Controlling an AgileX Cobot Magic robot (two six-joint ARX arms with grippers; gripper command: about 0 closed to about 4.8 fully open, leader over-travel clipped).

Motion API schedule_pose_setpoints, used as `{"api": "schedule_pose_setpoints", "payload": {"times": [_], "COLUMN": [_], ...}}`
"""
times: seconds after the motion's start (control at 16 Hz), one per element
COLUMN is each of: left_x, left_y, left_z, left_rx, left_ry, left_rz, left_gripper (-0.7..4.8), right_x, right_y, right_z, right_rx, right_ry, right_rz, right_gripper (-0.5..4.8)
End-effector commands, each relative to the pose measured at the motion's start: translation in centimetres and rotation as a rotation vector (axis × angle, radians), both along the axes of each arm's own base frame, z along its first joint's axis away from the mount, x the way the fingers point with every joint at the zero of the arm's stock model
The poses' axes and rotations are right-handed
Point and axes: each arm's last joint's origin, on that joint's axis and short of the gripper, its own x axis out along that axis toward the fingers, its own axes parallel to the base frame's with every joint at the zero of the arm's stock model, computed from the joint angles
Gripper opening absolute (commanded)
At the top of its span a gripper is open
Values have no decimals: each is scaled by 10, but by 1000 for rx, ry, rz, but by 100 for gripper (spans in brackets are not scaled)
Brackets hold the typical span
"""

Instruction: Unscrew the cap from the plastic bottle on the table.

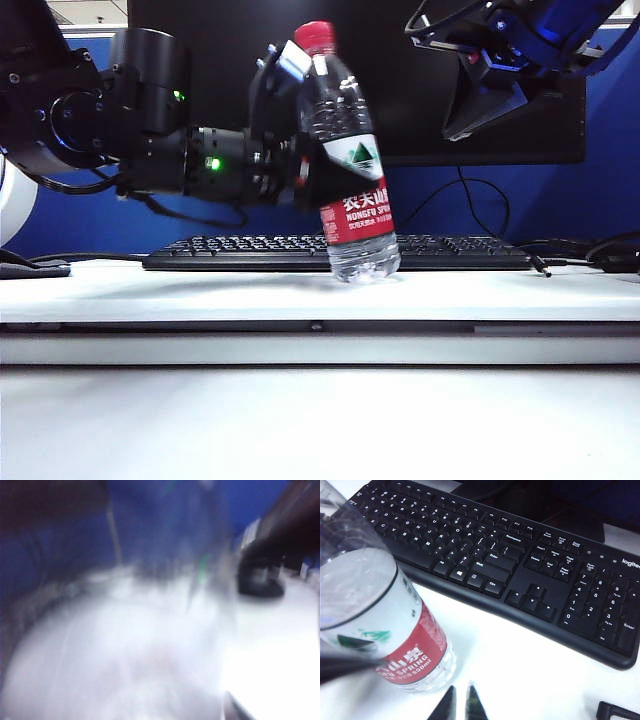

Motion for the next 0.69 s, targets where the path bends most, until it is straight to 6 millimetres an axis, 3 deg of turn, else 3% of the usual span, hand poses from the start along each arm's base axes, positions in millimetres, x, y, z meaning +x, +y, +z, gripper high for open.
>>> {"api": "schedule_pose_setpoints", "payload": {"times": [0.06,0.69], "left_x": [-1,0], "left_y": [1,-1], "left_z": [-7,4], "left_rx": [24,-39], "left_ry": [36,-61], "left_rz": [9,24], "left_gripper": [395,394], "right_x": [0,-2], "right_y": [0,-1], "right_z": [4,5], "right_rx": [20,23], "right_ry": [-18,-12], "right_rz": [3,1], "right_gripper": [40,40]}}
